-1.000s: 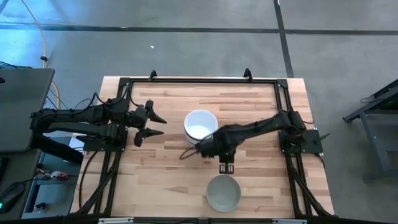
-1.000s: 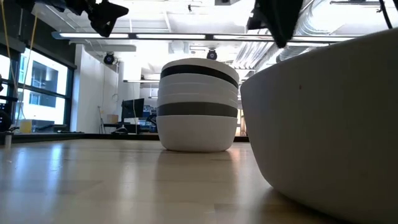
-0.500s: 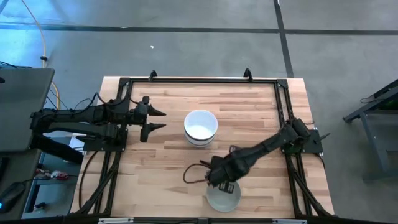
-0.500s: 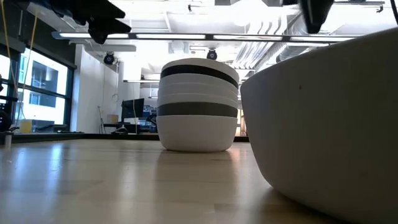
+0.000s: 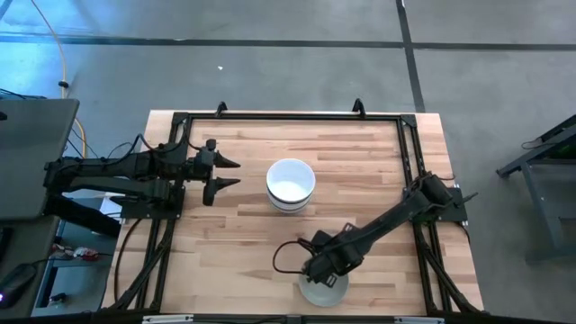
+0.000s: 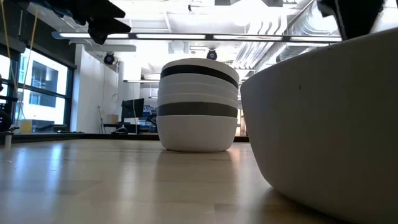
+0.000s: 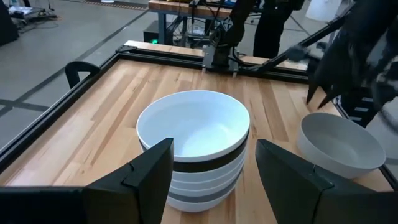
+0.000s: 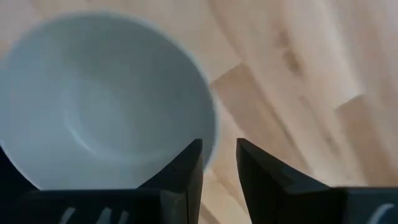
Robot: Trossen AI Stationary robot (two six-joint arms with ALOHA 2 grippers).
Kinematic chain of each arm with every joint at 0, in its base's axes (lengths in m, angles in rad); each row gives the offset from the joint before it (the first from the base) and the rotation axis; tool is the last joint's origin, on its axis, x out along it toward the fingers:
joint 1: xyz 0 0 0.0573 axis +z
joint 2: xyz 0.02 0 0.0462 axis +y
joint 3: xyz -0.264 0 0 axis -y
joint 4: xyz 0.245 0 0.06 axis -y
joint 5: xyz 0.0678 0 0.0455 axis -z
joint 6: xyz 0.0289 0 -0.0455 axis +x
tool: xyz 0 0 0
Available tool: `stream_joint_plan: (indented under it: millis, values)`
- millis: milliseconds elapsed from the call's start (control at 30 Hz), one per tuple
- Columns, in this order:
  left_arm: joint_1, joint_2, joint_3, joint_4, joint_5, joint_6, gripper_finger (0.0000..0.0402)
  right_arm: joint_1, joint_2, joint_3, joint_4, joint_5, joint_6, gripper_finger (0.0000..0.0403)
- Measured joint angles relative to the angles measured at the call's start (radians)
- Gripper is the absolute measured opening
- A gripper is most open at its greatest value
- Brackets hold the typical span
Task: Nest bowls inside each other
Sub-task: Stack the light gray bowl on top of the white bowl
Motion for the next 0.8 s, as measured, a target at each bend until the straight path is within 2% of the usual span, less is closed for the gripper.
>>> stream_joint_plan:
  millis: [167,633,800]
  values:
    - [0.000,0.000,0.000,0.001,0.002,-0.006,0.0216,0.000,0.002,-0.078,0.106,-0.051,-0.006,0.0089]
    - [0.000,0.000,0.000,0.009,0.003,-0.027,0.0216,-0.002,0.001,-0.084,0.067,-0.009,0.006,0.0089]
    - [0.000,0.000,0.000,0.010,0.003,-0.027,0.0216,-0.008,0.000,-0.131,0.088,-0.031,0.018,0.0089]
